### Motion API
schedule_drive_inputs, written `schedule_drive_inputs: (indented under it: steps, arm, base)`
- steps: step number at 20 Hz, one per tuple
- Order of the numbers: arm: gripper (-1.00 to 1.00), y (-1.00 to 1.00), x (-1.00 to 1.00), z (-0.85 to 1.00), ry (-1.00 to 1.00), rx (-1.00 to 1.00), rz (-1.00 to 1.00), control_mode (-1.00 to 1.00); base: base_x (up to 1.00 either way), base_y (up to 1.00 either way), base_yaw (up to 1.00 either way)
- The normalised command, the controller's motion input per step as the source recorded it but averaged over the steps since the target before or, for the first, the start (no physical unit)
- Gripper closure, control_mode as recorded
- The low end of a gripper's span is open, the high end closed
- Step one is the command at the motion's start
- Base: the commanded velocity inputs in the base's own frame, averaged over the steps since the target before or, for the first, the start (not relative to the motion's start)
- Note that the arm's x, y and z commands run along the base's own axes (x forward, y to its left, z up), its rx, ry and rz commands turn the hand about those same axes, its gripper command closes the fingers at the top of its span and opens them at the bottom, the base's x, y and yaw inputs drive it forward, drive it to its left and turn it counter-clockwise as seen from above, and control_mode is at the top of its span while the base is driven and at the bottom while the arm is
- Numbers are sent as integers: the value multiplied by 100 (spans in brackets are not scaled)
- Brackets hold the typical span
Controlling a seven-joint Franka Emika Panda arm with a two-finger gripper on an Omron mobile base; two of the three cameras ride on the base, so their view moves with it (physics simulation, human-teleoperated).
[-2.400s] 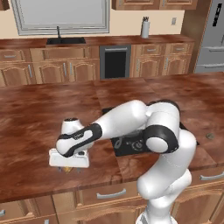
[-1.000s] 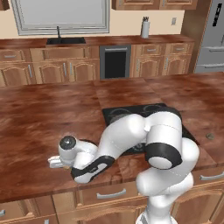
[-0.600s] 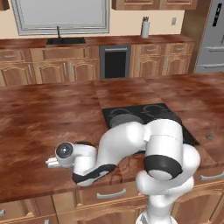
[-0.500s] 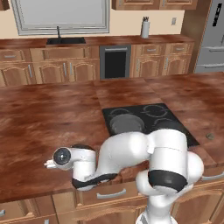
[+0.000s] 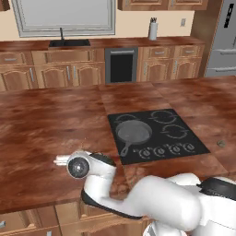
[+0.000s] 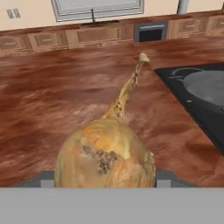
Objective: Put the garlic and onion in the pan. Then turn on the front left burner and set the heat to medium.
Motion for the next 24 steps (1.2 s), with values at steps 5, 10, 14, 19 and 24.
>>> schedule_drive_inputs:
  steps: [5, 10, 14, 19, 24]
  arm:
    - [100, -79, 0, 93, 4, 17, 0, -100]
    - [100, -83, 0, 74, 15, 21, 0, -100]
    - [100, -79, 0, 40, 12, 20, 0, -100]
    - [100, -74, 13, 22, 25, 18, 0, -100]
    - [100, -60, 24, 12, 27, 7, 0, -100]
  base:
    - [0, 0, 0]
    - [0, 0, 0]
    - [0, 0, 0]
    - [0, 0, 0]
    - [0, 0, 0]
